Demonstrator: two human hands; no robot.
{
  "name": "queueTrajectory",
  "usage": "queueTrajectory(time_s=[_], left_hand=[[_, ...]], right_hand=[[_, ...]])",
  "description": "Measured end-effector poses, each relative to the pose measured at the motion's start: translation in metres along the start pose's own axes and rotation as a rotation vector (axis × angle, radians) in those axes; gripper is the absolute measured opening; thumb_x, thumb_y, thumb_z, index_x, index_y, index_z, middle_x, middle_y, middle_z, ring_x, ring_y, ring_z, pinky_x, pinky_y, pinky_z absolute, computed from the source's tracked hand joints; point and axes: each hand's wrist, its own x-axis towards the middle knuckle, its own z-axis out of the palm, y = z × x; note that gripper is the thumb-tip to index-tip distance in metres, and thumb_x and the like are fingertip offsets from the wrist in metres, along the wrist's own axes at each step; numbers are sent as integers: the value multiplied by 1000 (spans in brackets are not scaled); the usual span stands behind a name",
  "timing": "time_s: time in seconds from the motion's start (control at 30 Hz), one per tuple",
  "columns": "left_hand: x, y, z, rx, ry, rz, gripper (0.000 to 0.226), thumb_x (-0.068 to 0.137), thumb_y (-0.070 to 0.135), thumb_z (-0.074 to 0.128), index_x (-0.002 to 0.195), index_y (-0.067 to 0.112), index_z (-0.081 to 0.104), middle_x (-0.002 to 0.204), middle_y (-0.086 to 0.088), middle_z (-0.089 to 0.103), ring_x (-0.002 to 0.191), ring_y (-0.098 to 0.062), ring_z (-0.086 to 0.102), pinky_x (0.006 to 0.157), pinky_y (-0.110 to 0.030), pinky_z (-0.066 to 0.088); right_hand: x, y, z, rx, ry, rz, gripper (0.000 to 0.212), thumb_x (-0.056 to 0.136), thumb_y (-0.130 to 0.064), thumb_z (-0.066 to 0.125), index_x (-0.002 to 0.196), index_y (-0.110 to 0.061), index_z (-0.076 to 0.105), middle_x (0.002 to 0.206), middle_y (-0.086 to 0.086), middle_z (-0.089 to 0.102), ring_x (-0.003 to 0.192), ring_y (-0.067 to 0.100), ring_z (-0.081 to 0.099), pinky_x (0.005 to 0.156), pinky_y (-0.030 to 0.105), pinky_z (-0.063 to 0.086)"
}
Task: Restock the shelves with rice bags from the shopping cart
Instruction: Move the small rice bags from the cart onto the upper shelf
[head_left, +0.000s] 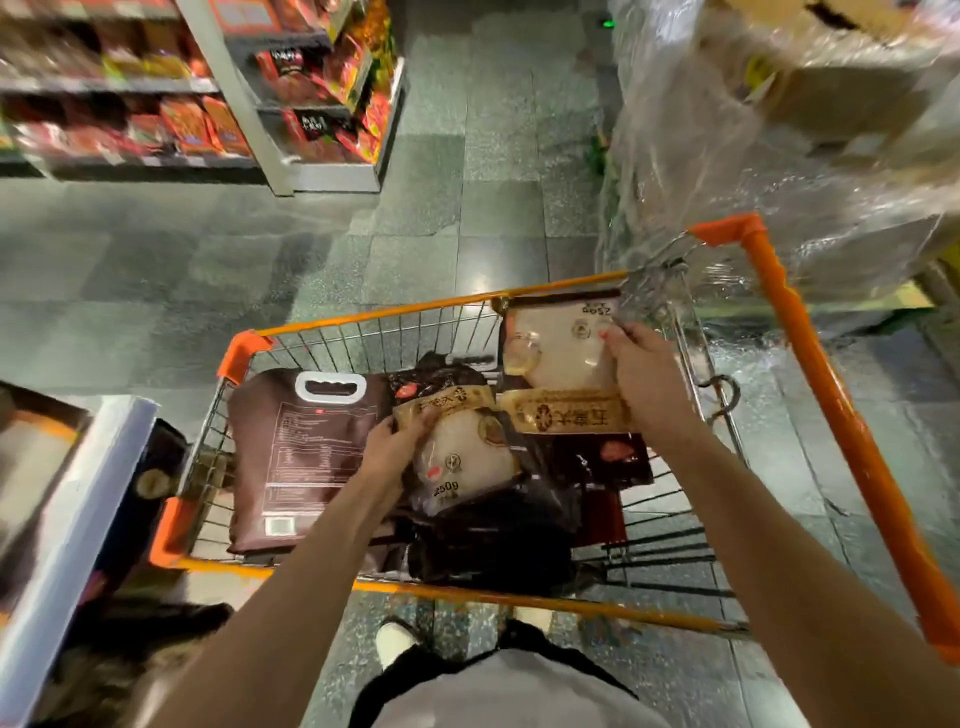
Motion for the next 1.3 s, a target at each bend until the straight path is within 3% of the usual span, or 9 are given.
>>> queueTrajectory(time_s=[0.27, 0.37, 0.5, 0.57, 0.67, 0.8, 0.93, 1.1, 1.3], left_hand=[[-26, -2, -34, -112, -204, -8, 43, 95, 41, 63, 125, 10, 63, 125, -16, 67, 117, -36, 62, 102, -52, 47], [-34, 4, -34, -3, -289, 26, 62, 86, 58, 66, 130, 14, 60, 123, -16, 67, 113, -36, 62, 98, -49, 50], [-40, 8, -26, 40, -261, 54, 44, 87, 39, 73, 121, 12, 65, 112, -13, 72, 106, -31, 68, 92, -43, 55], [-41, 5, -27, 18, -223, 41, 39, 86, 25, 75, 120, 9, 64, 111, -14, 73, 102, -29, 70, 89, -41, 58], [-42, -2, -28, 1, -207, 62, 44, 76, 24, 81, 114, 19, 60, 109, -11, 74, 103, -30, 70, 97, -49, 53], [-41, -9, -28, -48, -169, 100, 66, 66, 25, 87, 124, 17, 56, 111, -5, 74, 106, -22, 69, 100, -43, 51], [-41, -11, -27, -29, -150, 116, 69, 66, 43, 87, 127, 24, 58, 119, -1, 72, 115, -23, 65, 102, -44, 47], [-48, -5, -21, -184, -147, -12, 60, 92, 61, 50, 131, 17, 59, 123, -9, 69, 116, -25, 65, 95, -41, 53], [-46, -5, -21, -289, -131, -104, 53, 95, 58, 49, 119, 14, 66, 120, -15, 70, 111, -30, 67, 100, -48, 47]], right_hand=[[-19, 56, 79, -212, -192, 288, 24, 101, -29, 48, 110, -9, 56, 98, 6, 62, 80, 17, 57, 72, 33, 48], [-23, 53, 82, -18, -220, 347, 10, 100, -17, 53, 102, -7, 55, 104, 14, 62, 84, 21, 59, 82, 39, 51], [-32, 55, 85, 198, -396, 487, 4, 95, -2, 58, 93, -5, 57, 95, 12, 63, 85, 20, 62, 77, 40, 56], [-25, 54, 79, -172, -379, 317, 36, 81, -16, 78, 107, -6, 55, 106, 10, 60, 93, 20, 63, 80, 41, 58], [-7, 47, 68, -777, -351, -150, 118, 58, -50, 88, 150, -13, 23, 145, 13, 35, 135, 30, 35, 111, 48, 36], [-2, 12, 89, -1071, -752, -660, 93, 78, -30, 76, 154, -28, 23, 163, 1, 2, 150, 22, 2, 122, 45, 10], [2, -8, 125, -1239, -1105, -636, 97, 80, -13, 73, 156, -23, 14, 163, 3, 14, 149, 19, 12, 118, 31, 16], [23, -16, 127, -1546, -1074, -689, 93, 66, -56, 80, 144, -27, 39, 139, 7, 42, 135, 31, 33, 110, 46, 26], [55, 11, 74, -1298, -978, -365, 73, 63, -65, 78, 112, -13, 61, 104, -2, 61, 92, 17, 57, 72, 26, 43]])
